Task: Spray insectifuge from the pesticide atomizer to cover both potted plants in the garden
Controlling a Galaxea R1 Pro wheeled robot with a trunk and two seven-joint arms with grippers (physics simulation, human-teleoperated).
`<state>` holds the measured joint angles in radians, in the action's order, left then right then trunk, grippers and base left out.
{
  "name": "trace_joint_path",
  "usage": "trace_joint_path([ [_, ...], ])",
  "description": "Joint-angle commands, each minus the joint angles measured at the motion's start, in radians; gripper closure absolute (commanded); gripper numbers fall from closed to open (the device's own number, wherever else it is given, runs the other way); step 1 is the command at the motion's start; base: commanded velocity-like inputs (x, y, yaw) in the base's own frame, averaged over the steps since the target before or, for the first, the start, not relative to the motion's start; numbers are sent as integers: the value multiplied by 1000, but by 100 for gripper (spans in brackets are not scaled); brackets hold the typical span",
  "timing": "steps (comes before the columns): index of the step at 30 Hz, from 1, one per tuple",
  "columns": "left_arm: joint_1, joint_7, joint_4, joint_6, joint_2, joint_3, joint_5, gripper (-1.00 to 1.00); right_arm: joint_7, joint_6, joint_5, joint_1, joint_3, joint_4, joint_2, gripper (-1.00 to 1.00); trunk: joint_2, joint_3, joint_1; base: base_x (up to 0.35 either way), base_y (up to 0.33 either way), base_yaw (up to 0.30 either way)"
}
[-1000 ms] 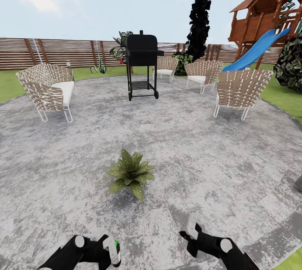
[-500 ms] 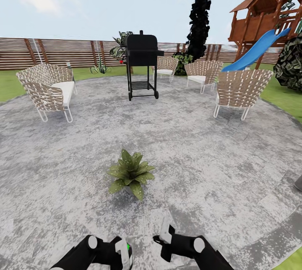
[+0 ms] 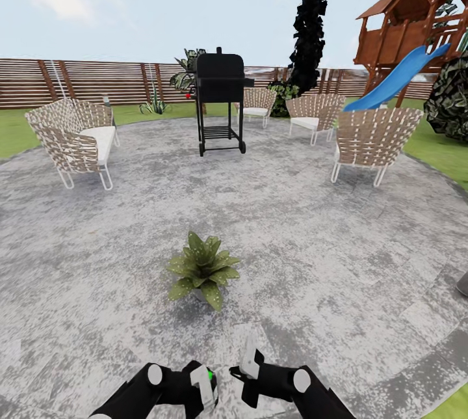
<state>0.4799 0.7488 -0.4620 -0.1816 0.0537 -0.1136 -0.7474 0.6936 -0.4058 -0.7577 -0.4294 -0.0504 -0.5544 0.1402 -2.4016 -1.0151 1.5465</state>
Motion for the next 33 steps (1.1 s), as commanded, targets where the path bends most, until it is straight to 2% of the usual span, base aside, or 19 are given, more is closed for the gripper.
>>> trace_joint_path([
  [1,0,-6,-1,-12,2,0,-10,100,0,-5,-9,0,1,-1,6,100,0,-1,0,0,0,0],
  [9,0,-8,0,-36,8,0,-10,100,0,-5,-9,0,1,-1,13,100,0,-1,0,0,0,0],
  [12,0,-4,0,-108,10,-1,-9,100,0,-5,-9,0,1,-1,13,100,0,-1,0,0,0,0],
  [18,0,-3,0,-110,29,-1,-9,100,0,-5,-9,0,1,-1,13,100,0,-1,0,0,0,0],
  [29,0,-3,0,-113,34,0,-9,100,0,-5,-9,0,1,0,13,100,0,-1,0,0,0,0],
  [33,0,-3,0,-113,43,0,-9,100,0,-5,-9,0,1,0,13,100,0,-1,0,0,0,0],
])
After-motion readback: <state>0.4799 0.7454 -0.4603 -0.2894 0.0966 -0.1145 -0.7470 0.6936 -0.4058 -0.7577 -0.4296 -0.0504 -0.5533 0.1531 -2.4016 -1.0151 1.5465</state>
